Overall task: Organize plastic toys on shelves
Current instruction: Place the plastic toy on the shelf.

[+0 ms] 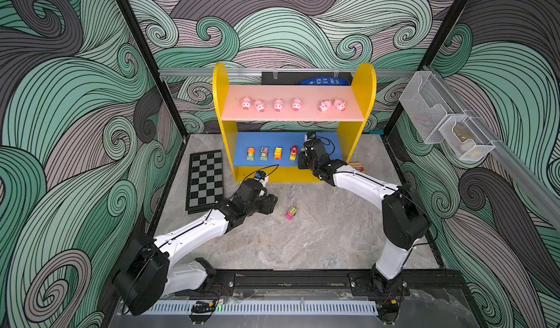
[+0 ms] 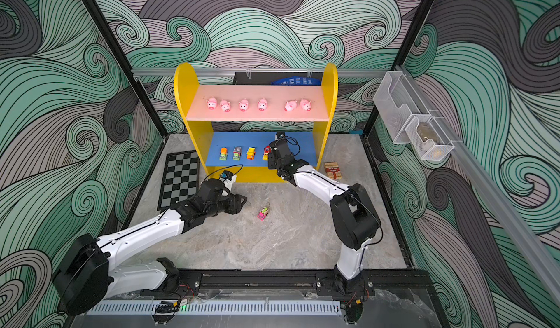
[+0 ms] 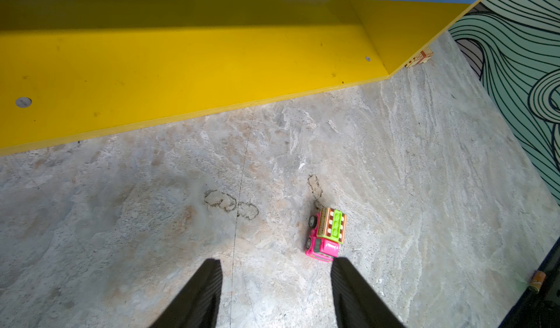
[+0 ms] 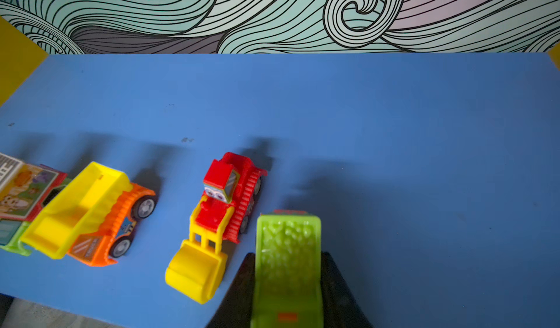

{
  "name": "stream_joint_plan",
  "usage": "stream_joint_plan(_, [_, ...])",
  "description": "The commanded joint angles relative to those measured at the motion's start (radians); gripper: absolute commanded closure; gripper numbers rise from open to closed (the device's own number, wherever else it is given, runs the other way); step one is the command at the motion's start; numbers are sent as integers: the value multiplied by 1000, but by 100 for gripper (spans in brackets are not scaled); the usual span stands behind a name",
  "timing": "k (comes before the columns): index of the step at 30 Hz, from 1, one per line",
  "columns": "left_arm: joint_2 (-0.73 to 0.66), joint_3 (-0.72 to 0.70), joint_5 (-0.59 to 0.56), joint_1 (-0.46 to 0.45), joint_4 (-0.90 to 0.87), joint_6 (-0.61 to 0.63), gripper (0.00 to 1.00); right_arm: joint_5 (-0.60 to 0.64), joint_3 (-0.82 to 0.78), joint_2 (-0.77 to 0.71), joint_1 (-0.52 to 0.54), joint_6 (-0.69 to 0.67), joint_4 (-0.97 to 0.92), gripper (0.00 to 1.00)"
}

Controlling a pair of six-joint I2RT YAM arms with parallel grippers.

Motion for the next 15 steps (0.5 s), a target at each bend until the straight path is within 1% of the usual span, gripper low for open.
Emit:
stream_joint_plan(1, [-12, 0, -4, 5, 5, -1, 38, 17, 24, 25, -7, -10, -16, 74])
stream_joint_plan(7, [-12, -3, -5, 5, 5, 0, 38, 18, 35, 38, -11, -10, -26, 70])
stream_joint_plan(15, [-10, -1, -3, 6, 4, 2, 38, 15, 41, 47, -17, -8, -33, 55])
